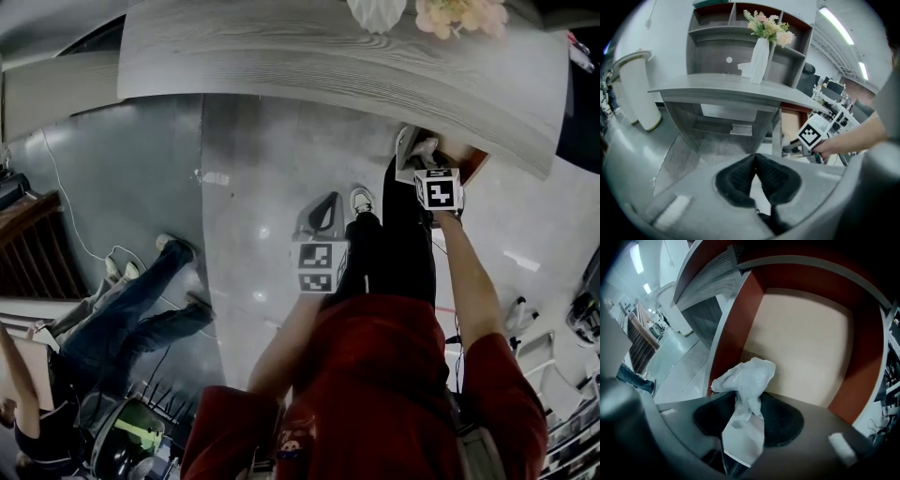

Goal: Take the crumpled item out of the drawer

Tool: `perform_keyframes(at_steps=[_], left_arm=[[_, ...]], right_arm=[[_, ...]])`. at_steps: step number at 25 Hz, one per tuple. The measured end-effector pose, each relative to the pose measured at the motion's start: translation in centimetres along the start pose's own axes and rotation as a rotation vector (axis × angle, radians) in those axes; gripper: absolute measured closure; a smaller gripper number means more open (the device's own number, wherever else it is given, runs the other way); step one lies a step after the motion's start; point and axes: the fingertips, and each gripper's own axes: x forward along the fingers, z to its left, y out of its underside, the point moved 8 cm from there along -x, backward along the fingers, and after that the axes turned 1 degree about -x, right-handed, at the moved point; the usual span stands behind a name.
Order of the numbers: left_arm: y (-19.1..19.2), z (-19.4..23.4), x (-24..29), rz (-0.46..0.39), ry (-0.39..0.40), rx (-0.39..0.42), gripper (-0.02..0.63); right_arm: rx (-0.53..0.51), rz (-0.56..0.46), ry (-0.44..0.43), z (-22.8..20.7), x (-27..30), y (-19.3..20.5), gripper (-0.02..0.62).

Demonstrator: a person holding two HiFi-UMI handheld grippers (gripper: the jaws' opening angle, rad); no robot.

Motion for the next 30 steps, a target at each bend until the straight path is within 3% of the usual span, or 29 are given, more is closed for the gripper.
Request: perform_keyframes(at_steps=[13, 21, 30], left_arm=[[0.9, -3.8, -2.8, -0.092, 0.014, 0.055, 0.609], [-2.4, -2.2, -4.2, -0.09, 0.055, 0.099, 0.609], [-2.5, -3.2, -5.8, -0.148, 0.092, 0.127, 0.609]], right_arm=[[0.018, -0.092, 0.05, -0.2, -6.5, 3.2, 0.431], [0.028, -0.103, 0.071, 1.1, -10.0, 1.1, 0.431], [0.081, -0.209, 0.116, 2.0, -16.7, 2.2, 0.431]])
